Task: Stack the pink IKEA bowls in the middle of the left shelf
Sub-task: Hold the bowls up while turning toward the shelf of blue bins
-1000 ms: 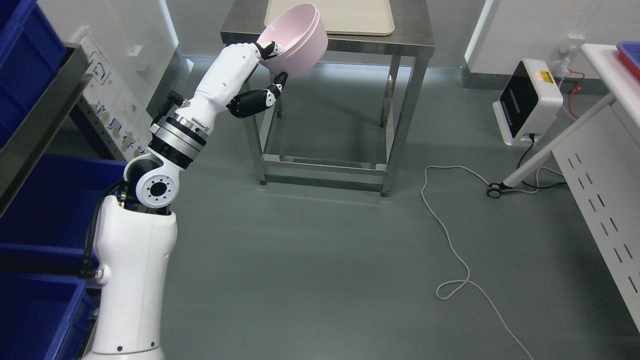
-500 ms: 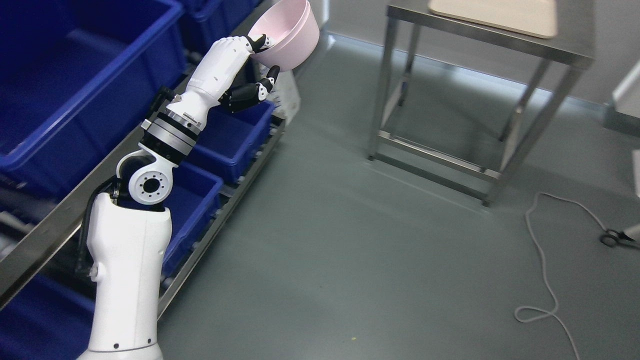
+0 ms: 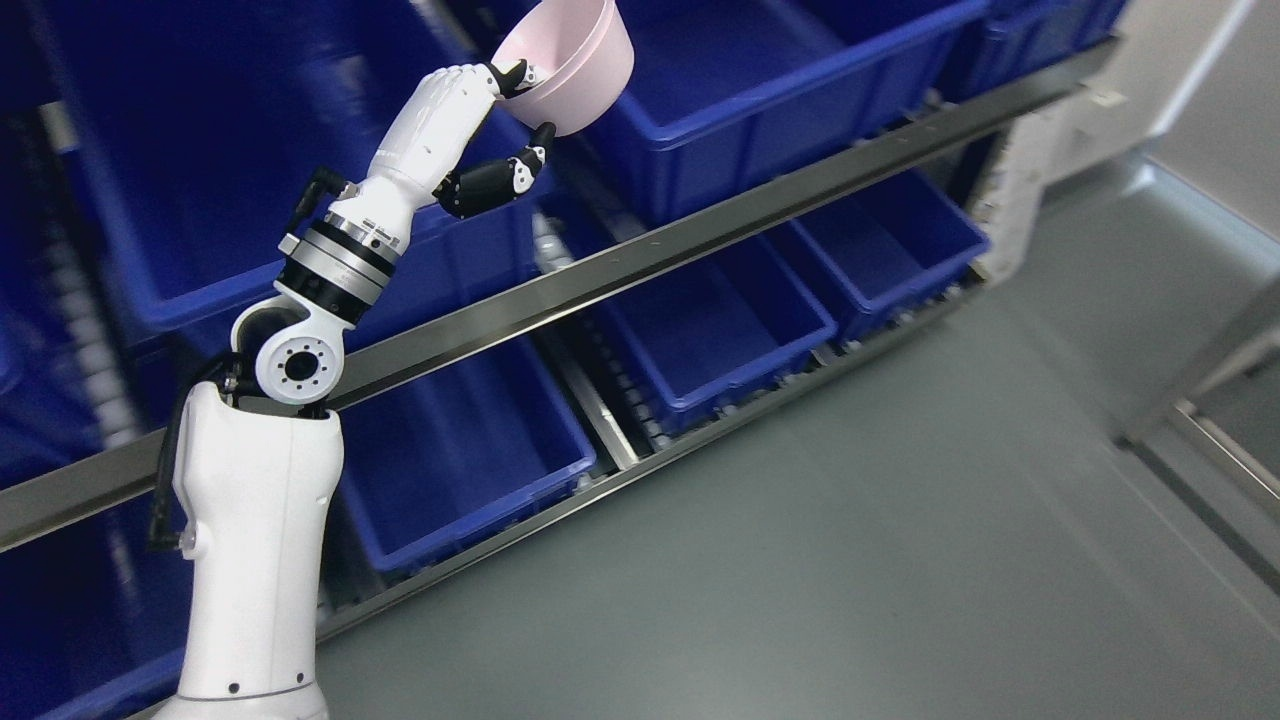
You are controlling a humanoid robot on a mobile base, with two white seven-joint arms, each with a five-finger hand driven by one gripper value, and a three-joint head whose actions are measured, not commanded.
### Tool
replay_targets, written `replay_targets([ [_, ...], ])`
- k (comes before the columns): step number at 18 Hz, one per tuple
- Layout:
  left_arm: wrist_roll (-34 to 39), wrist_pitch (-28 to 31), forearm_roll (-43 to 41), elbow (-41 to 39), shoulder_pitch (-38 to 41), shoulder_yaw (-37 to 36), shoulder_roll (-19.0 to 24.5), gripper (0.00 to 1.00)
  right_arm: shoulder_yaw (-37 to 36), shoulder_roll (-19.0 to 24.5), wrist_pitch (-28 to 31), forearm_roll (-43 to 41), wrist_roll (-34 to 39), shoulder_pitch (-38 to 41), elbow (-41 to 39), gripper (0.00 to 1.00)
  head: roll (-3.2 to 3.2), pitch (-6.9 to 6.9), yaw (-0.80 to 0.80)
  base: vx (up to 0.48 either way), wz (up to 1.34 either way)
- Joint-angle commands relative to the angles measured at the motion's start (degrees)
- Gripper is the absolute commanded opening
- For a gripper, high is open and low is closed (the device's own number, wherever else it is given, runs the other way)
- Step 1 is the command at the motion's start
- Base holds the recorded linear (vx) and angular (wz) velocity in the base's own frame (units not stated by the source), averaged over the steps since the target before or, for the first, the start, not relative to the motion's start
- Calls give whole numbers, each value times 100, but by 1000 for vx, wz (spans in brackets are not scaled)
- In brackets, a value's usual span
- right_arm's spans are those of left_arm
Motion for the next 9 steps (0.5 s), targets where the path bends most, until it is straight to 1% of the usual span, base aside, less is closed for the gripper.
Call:
replay_targets([
  [1, 1, 68, -9, 9, -395, -27, 86, 7, -53, -100, 1, 44, -5, 0, 0, 100, 0, 0, 0, -99, 1145],
  [3, 1, 217, -9, 17, -651, -123, 86, 7, -53, -100, 1, 44, -5, 0, 0, 100, 0, 0, 0, -36, 955],
  [5, 1, 261, -26, 26, -775, -272, 86, 7, -62, -100, 1, 44, -5, 0, 0, 100, 0, 0, 0, 2, 690],
  [7, 1, 279, -44, 61, -915, -325, 86, 7, -53, -100, 1, 44, -5, 0, 0, 100, 0, 0, 0, 37, 369],
  [9, -8, 366, -44, 271, -1160, -334, 86, 7, -53, -100, 1, 44, 4, 0, 0, 100, 0, 0, 0, 42, 239],
])
